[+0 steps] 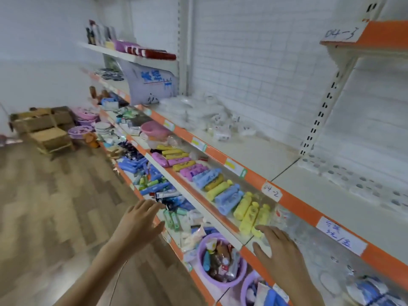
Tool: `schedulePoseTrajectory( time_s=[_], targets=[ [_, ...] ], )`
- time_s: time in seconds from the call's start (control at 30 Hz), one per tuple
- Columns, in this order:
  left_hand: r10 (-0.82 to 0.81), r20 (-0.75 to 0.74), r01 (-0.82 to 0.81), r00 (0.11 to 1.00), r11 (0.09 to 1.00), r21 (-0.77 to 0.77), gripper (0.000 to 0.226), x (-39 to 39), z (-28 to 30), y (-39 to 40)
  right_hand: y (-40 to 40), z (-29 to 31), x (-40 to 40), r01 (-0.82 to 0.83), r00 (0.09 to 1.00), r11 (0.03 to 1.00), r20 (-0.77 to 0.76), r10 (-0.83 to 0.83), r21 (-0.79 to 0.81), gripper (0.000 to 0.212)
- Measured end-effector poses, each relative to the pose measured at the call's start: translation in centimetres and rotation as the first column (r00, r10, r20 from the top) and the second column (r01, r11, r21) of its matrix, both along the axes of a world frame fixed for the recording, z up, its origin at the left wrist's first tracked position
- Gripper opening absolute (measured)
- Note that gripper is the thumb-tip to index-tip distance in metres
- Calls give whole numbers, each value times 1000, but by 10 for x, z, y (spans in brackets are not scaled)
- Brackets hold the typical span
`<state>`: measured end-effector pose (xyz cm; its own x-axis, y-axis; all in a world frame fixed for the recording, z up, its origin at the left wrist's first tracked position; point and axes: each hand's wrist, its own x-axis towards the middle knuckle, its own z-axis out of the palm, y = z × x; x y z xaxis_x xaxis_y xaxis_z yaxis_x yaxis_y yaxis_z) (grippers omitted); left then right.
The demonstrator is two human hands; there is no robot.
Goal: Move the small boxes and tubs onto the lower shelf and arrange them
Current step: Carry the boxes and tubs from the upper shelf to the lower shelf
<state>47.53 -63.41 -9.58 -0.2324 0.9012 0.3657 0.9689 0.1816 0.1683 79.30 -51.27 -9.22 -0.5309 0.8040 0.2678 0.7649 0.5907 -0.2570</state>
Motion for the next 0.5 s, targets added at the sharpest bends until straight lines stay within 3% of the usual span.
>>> schedulePoseTrajectory(
  time_s=[0.27,0.37,0.5],
  targets=[
    [127,0,-127,992,992,-10,41,-133,13,2,38,17,-159,-130,991,991,-43,130,1,37],
    [136,-30,-137,990,989,-55,43,-187,19,19,60,22,-210,-90,989,996,-123,88,-8,37],
    [75,-15,-76,997,996,-42,36,-245,24,53,85,30,-258,-55,993,998,-110,52,-24,39]
  ],
)
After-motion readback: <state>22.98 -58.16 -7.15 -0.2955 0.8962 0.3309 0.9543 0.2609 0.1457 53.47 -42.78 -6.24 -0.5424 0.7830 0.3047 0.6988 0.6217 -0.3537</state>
